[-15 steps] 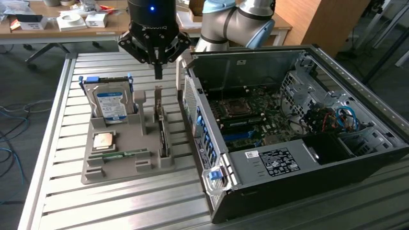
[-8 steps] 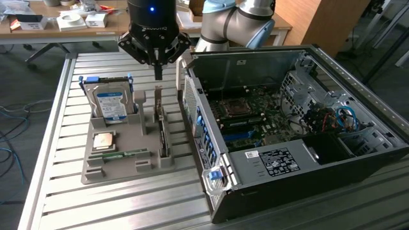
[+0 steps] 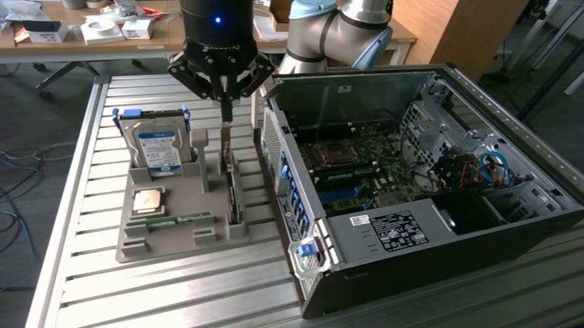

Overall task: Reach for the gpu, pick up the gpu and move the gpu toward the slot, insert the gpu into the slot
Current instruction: 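Reach for the gpu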

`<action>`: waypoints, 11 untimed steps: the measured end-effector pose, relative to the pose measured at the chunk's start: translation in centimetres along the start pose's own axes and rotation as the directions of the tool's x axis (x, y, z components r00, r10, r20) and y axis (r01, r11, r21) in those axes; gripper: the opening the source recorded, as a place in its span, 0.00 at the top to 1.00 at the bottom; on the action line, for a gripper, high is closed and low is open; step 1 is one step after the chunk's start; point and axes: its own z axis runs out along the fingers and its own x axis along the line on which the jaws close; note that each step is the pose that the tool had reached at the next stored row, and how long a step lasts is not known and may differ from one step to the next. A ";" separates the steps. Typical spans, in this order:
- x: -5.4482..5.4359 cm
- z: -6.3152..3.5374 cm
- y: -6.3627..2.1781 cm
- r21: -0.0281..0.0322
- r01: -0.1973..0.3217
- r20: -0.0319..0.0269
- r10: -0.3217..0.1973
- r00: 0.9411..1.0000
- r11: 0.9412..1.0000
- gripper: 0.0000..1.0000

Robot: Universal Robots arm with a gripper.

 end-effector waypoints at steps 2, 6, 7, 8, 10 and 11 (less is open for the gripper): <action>0.1 0.01 -0.03 0.000 0.000 0.000 0.000 1.000 1.000 0.89; 0.4 0.02 -0.08 0.000 0.000 0.000 0.000 1.000 1.000 0.89; 0.4 0.01 -0.08 0.000 0.000 0.000 0.000 1.000 1.000 0.89; 0.5 0.01 -0.09 0.000 0.000 0.000 0.000 1.000 1.000 0.89; 0.5 0.01 -0.09 0.000 0.000 0.000 0.000 1.000 1.000 0.89; 0.5 0.01 -0.09 0.000 0.000 0.000 0.000 1.000 1.000 0.89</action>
